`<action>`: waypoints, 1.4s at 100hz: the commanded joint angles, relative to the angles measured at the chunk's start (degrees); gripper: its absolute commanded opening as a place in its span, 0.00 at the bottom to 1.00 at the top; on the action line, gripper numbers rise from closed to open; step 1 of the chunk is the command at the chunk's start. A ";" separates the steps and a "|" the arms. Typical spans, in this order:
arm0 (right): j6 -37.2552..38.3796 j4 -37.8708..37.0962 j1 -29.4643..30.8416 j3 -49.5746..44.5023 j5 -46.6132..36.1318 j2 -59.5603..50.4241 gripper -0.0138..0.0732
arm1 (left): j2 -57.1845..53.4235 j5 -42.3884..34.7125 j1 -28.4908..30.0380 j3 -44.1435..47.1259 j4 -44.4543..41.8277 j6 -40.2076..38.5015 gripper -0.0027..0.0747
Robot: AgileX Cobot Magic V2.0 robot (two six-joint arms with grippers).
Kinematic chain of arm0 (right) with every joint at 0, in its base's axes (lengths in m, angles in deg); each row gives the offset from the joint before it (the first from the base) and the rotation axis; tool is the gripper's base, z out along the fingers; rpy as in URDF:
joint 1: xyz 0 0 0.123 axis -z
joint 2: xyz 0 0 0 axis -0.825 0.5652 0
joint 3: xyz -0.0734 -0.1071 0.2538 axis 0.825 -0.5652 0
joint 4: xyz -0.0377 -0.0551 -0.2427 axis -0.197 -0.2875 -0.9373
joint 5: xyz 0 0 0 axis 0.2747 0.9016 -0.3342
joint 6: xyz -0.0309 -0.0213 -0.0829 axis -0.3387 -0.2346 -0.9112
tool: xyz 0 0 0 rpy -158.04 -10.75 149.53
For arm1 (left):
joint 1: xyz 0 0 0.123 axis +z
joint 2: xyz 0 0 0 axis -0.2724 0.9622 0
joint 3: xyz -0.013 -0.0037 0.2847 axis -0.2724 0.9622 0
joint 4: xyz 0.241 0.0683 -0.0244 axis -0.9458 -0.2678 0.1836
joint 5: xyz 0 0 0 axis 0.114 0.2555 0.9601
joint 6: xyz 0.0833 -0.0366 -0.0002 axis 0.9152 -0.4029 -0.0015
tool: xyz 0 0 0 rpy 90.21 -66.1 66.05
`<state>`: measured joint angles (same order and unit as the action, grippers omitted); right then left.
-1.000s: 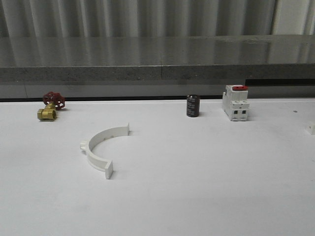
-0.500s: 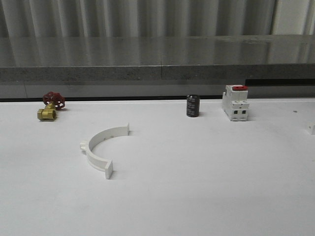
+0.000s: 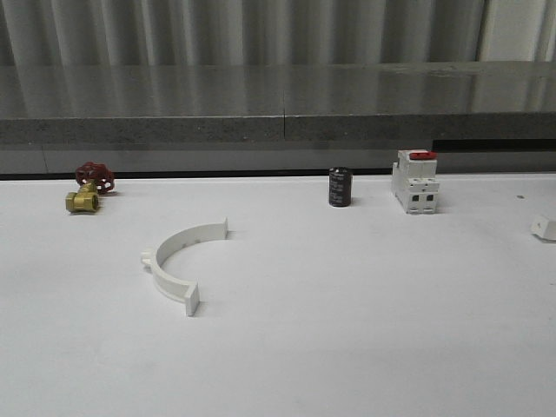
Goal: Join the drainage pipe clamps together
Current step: 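Grasp the second white clamp half with the right gripper and lift, then carry the clamp half to the placed half and press their ends together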
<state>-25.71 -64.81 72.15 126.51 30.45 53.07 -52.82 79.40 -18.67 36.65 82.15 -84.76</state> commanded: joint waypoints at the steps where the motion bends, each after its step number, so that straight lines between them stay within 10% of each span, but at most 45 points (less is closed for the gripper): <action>1: -0.18 0.62 0.41 1.56 -0.26 -2.60 0.25 | 0.20 -3.85 0.03 -1.55 0.71 0.03 0.01; 47: 4.80 7.96 -3.95 4.92 5.12 -5.36 0.25 | 0.20 -3.85 0.03 -1.55 0.71 0.03 0.01; 96: 60.95 -24.58 -42.11 6.44 4.10 -8.45 0.25 | 0.20 -3.85 0.03 -1.55 0.71 0.03 0.01; 140: 67.39 -24.38 -51.37 20.10 6.72 3.75 0.25 | 0.20 -3.85 0.03 -1.55 0.71 0.03 0.01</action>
<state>40.72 -87.78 22.02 142.82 37.08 57.81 -52.82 79.40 -18.67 36.65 82.15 -84.76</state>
